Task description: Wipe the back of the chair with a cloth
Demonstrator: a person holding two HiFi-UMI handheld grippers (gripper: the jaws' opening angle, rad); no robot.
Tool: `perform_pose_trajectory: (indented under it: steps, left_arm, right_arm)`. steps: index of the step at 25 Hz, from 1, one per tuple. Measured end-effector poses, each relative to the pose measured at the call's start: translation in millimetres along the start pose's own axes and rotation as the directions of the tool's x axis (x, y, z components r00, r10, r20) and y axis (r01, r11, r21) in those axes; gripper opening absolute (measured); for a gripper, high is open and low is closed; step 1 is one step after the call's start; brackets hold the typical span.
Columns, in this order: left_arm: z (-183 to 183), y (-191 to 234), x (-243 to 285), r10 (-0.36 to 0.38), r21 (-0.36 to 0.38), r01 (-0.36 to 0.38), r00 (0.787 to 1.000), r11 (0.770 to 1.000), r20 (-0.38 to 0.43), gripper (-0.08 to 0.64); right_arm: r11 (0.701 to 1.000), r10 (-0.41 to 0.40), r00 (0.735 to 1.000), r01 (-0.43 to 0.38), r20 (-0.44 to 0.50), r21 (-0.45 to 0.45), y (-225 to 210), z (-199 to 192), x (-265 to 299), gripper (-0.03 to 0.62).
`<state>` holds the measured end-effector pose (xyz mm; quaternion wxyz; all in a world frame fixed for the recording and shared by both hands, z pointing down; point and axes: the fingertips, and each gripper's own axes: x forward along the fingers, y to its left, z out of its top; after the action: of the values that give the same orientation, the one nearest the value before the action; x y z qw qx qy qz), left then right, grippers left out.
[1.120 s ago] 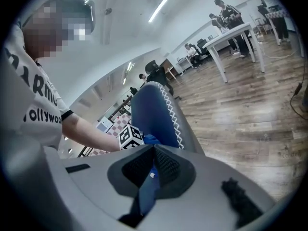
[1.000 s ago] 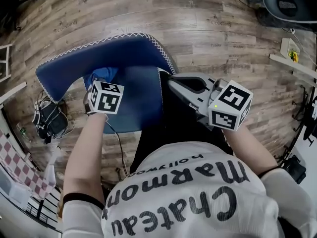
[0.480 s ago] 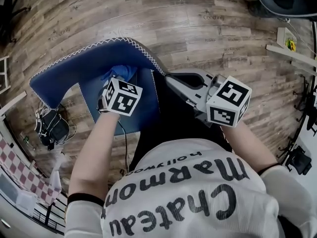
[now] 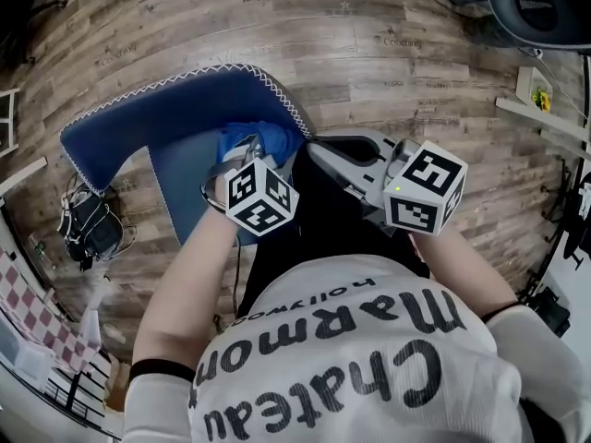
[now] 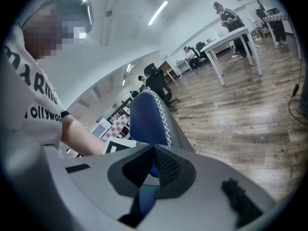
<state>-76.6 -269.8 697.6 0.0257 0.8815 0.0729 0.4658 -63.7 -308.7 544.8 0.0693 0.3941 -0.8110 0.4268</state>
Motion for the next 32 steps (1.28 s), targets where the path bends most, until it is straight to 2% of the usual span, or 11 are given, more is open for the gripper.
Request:
perform_pose_trajectory:
  steps: [2,4,7,10,15,18,20,21,23,28,32]
  left_arm:
    - [-10,3,-8,-0.014,-0.057,0.016,0.999,0.998,0.031,0.035]
    - [-44,23,-20,0.048,-0.167,-0.049,0.999,0.985,-0.011,0.035]
    - [-128,66,-53,0.214,-0.31,-0.264,0.959,0.913,-0.187,0.037]
    - [-210,94,-97,0.309,-0.39,-0.445,0.879,0.806,-0.363,0.037]
    - [-294,114,-147,0.327,-0.507,-0.613,0.773,0.606,-0.544,0.037]
    - [-306,132,-158,0.341,-0.614,-0.649,0.76,0.449,-0.553,0.037]
    - [-302,141,-153,0.352,-0.67,-0.634,0.773,0.387,-0.528,0.037]
    - [-298,142,-148,0.352,-0.682,-0.624,0.78,0.381,-0.517,0.037]
    - [-288,138,-132,0.342,-0.684,-0.606,0.795,0.405,-0.501,0.037]
    - [-265,118,-85,0.288,-0.63,-0.548,0.833,0.55,-0.473,0.037]
    - [-242,111,-58,0.25,-0.599,-0.492,0.861,0.631,-0.444,0.037]
  right_arm:
    - [1.0,0.023,1.0,-0.023,-0.012,-0.013,4,5,9,0.012]
    - [0.998,0.051,0.999,-0.051,-0.019,-0.022,10,13,18,0.012]
    - [0.995,0.096,0.995,-0.098,-0.039,-0.035,19,19,34,0.012]
    - [0.99,0.129,0.989,-0.133,-0.074,-0.055,25,19,47,0.012]
    - [0.983,0.164,0.978,-0.173,-0.13,-0.061,29,15,63,0.012]
    - [0.982,0.167,0.977,-0.176,-0.136,-0.062,27,17,63,0.012]
    - [0.983,0.165,0.977,-0.175,-0.136,-0.063,23,20,60,0.012]
    - [0.983,0.163,0.978,-0.172,-0.133,-0.062,21,20,57,0.012]
    - [0.985,0.155,0.981,-0.163,-0.12,-0.055,17,20,50,0.012]
    - [0.989,0.14,0.986,-0.144,-0.094,-0.035,11,16,38,0.012]
    - [0.992,0.123,0.989,-0.125,-0.085,-0.017,8,13,32,0.012]
